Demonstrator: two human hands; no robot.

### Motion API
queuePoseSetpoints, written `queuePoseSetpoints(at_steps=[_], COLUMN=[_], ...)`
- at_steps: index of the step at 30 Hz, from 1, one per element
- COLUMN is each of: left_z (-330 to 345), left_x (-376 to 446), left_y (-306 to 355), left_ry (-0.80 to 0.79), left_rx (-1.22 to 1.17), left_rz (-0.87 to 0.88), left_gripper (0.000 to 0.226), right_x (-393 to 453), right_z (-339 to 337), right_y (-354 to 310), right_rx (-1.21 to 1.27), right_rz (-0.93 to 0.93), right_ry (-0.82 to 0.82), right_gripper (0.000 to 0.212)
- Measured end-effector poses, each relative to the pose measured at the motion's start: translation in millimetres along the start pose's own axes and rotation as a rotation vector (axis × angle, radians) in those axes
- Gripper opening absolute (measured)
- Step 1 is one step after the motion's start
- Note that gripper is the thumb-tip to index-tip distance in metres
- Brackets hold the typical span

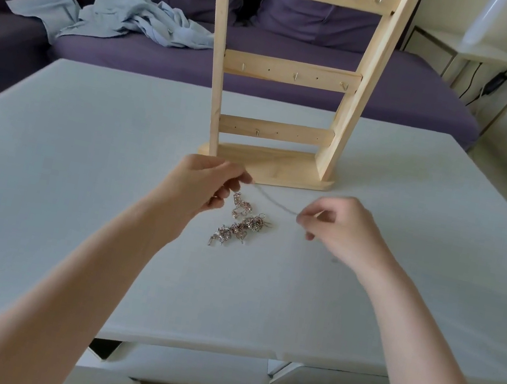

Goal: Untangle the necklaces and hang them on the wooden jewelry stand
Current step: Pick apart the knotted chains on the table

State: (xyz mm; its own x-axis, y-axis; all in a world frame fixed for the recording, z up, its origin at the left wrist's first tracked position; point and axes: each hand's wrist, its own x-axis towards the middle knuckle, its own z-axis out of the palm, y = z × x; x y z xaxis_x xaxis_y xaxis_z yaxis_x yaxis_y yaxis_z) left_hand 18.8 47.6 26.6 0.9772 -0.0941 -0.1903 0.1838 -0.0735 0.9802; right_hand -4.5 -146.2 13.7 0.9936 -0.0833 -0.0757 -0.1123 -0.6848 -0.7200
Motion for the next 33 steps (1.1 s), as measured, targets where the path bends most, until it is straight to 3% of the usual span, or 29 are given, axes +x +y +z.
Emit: queuePoseSetpoints(at_steps=[3,5,7,11,18,26,33], left_z=[4.4,8.0,11.2,14.5,10.3,8.1,8.4], left_x=[-3.8,-6.5,-9.4,-11.2,-7.2,-7.4,-3.1], left_y=[0.8,0.6,-0.3,-3.1,-4.7,-0.3,-8.4], left_ry=[-0.103,-0.18,-0.234,-0.253,-0.261,-0.266,-0.136], left_rx=[0.303,0.426,0.506,0.633,0.485,0.252,0.48], left_rz=[0.059,0.097,0.134,0.208,0.142,0.028,0.144], left_gripper=[0.025,0.024,0.023,0.023,0.005,0.019,0.01], right_x=[-0.4,-1.3,-5.4,-9.2,-9.1,-10.3,-10.8], right_z=[2.7,-1.1,-2.8,4.1,-1.7,-7.5,-8.4], right_y=[-3.1,-11.0,-21.2,-25.9,-22.7,-21.4,-22.2], right_rx=[0.014,0.212,0.383,0.335,0.399,0.348,0.364], right_rz=[-0.023,-0.044,-0.084,-0.07,0.003,0.052,0.031], right_ry=[-0.018,-0.009,-0.129,-0.296,-0.266,-0.241,-0.215], right_gripper=[0.01,0.01,0.015,0.019,0.016,0.003,0.01])
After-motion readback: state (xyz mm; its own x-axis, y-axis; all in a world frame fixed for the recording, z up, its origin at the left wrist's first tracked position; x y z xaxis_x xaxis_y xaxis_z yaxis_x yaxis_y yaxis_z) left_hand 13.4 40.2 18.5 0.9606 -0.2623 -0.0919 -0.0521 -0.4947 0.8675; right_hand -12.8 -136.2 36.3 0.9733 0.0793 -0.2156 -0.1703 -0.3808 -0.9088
